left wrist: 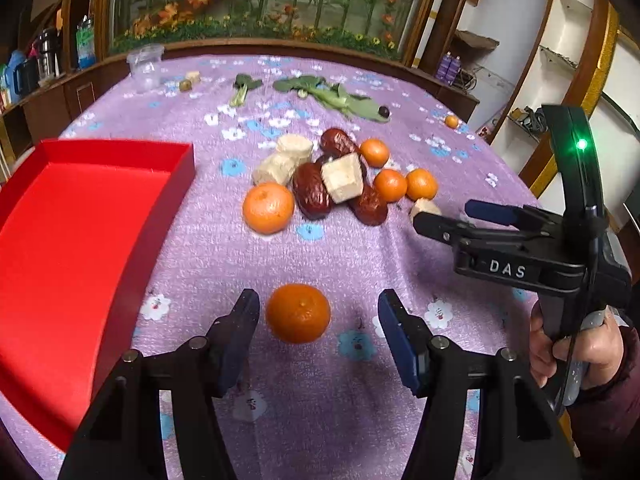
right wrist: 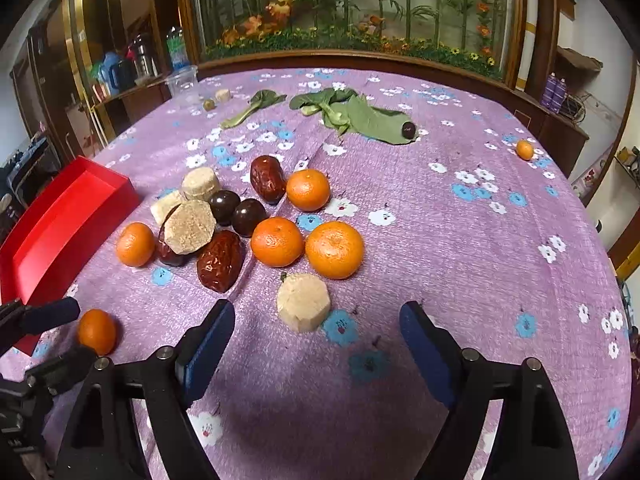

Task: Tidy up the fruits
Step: 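Grasp the orange with the left gripper while the right gripper grasps a pale yam piece, then carry the orange and yam piece into the red tray and release both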

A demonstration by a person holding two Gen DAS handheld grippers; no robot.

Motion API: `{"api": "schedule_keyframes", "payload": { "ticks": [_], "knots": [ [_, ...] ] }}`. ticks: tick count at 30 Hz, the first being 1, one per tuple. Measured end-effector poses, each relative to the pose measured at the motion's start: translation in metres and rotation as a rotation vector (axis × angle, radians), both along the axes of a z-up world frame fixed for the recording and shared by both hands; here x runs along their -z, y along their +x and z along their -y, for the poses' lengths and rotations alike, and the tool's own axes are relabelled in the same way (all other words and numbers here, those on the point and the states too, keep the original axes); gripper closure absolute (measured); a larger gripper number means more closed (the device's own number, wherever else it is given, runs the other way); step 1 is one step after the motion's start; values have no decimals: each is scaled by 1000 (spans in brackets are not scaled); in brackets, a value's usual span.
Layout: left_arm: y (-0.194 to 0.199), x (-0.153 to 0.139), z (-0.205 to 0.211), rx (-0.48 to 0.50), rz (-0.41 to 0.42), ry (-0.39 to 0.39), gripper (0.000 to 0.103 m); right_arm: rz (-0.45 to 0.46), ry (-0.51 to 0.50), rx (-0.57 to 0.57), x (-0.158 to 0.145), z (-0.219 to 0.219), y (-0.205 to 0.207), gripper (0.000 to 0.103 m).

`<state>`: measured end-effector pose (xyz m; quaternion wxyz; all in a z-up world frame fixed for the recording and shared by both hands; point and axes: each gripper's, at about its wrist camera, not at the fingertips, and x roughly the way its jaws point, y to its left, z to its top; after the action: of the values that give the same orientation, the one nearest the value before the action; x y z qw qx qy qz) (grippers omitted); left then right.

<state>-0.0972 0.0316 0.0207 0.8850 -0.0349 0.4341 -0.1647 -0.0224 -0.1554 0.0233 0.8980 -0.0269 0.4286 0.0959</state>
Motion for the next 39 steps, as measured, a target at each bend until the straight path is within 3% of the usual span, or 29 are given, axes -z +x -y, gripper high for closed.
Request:
{"api": "schedule_keyframes", "payload": {
  "ticks": [4, 7, 10, 16, 19, 25, 31, 39],
  "knots": [
    [6, 7, -3, -12, -53, -20, 42, -38, -11, -10, 8, -6, 8, 33],
    [4, 7, 0, -12, -51, 2, 44, -38, -25, -8, 11, -8, 8, 36],
    [2, 8, 2, -11, -45, 20, 69, -37, -27, -6, 10, -10, 7, 46],
    [-1, 7, 1, -10, -39, 10, 71, -37, -33, -8, 9, -12, 6, 65],
    [-1, 8, 0, -12, -36, 7, 71, -30, -44, -7, 9, -14, 5, 69],
    [-10, 5, -7, -26, -42, -28, 71, -16, -22, 14, 3, -8, -6, 71],
    [-24, -19, -22, -56, 21, -62, 71, 40, -2, 4, -23, -8, -32, 71],
    [-33, -48, -80, -189, 83, -109, 71, 92, 45, -100, -63, -42, -56, 71]
  ]
}}
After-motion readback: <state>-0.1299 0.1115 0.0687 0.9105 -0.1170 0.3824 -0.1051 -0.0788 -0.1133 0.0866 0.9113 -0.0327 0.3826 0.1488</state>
